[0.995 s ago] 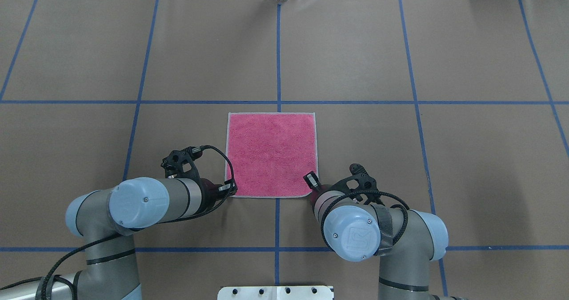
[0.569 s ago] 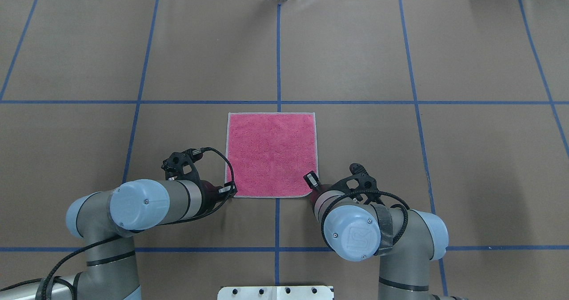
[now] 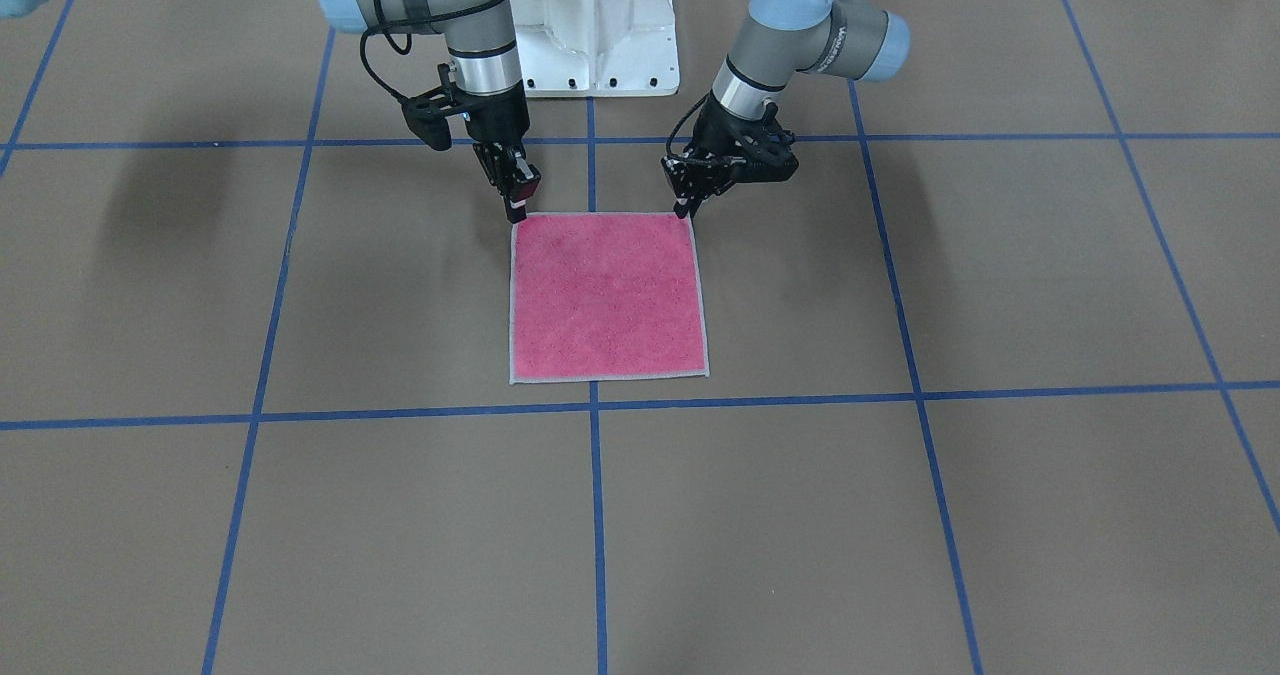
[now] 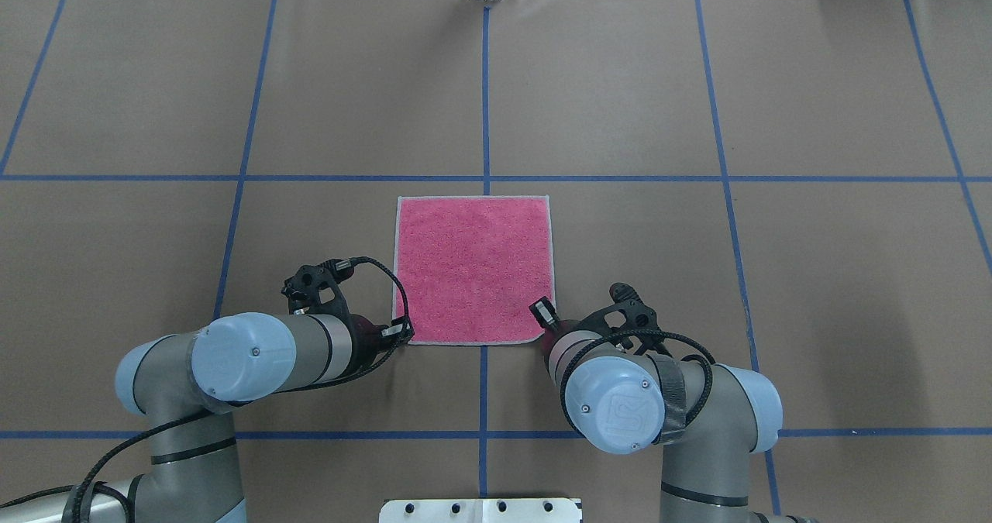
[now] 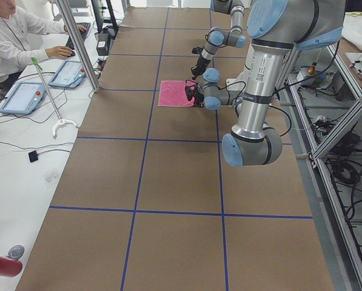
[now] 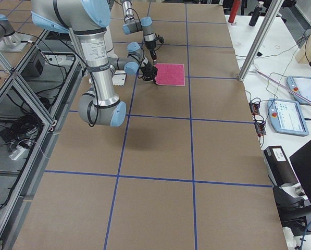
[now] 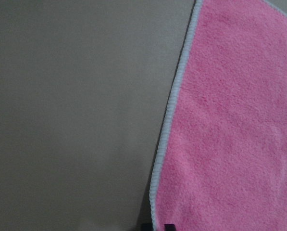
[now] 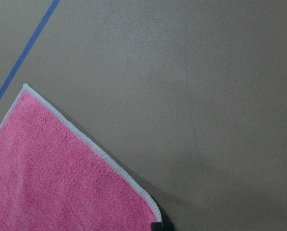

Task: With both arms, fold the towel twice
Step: 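Lift the near edge with both grippers and fold it over the far edge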

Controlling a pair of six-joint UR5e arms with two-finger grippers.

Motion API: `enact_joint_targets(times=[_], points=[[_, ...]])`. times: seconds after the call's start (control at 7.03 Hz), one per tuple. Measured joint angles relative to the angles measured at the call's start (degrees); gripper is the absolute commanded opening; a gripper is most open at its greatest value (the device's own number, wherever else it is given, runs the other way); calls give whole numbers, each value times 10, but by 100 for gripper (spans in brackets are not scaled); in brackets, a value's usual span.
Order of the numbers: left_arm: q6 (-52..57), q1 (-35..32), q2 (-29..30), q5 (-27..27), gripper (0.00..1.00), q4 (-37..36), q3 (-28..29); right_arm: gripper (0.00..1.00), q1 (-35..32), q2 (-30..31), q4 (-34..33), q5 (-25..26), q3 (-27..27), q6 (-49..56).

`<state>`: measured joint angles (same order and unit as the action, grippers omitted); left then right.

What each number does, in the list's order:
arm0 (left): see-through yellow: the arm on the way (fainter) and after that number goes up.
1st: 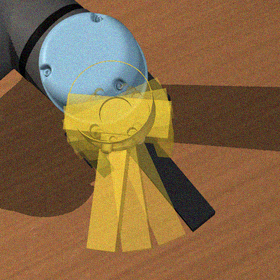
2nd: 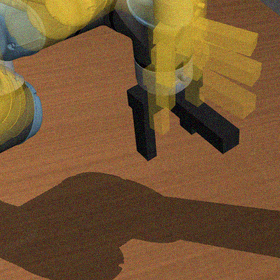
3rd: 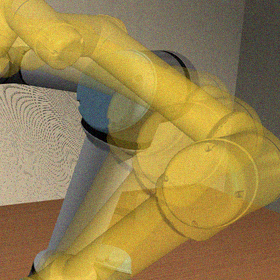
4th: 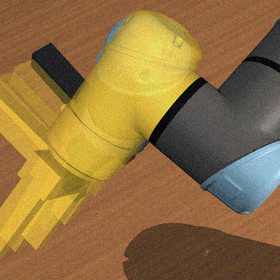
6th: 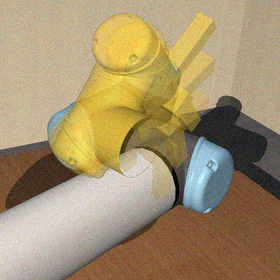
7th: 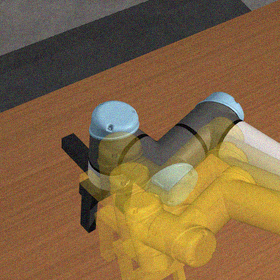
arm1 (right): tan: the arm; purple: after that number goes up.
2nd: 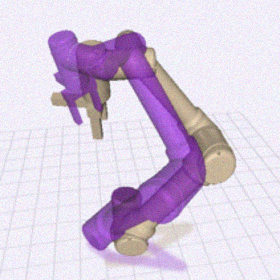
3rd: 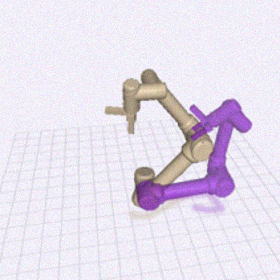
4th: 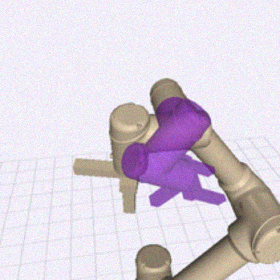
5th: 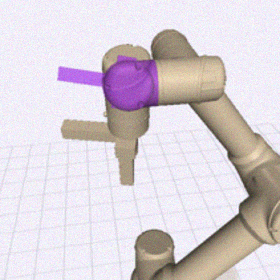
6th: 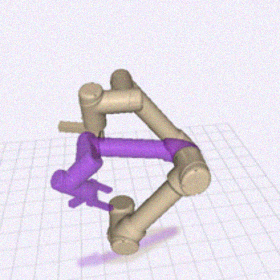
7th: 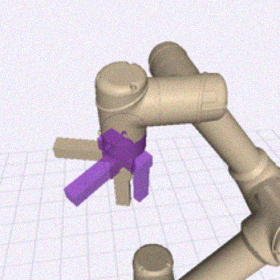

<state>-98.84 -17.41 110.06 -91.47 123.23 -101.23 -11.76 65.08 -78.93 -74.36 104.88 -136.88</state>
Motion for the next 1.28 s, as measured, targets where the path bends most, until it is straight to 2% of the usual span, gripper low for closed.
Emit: enact_joint_targets(times=[0.57,1.0,1.28], points=[[0,-2,-2,3,0,0,-17,0,-1,3,0,2,14,2],[-5,-1,-23,0,0,0,-80,0,30,43,-5,17,93,2],[-7,1,-27,-1,0,-1,-94,0,48,60,-6,28,126,3]])
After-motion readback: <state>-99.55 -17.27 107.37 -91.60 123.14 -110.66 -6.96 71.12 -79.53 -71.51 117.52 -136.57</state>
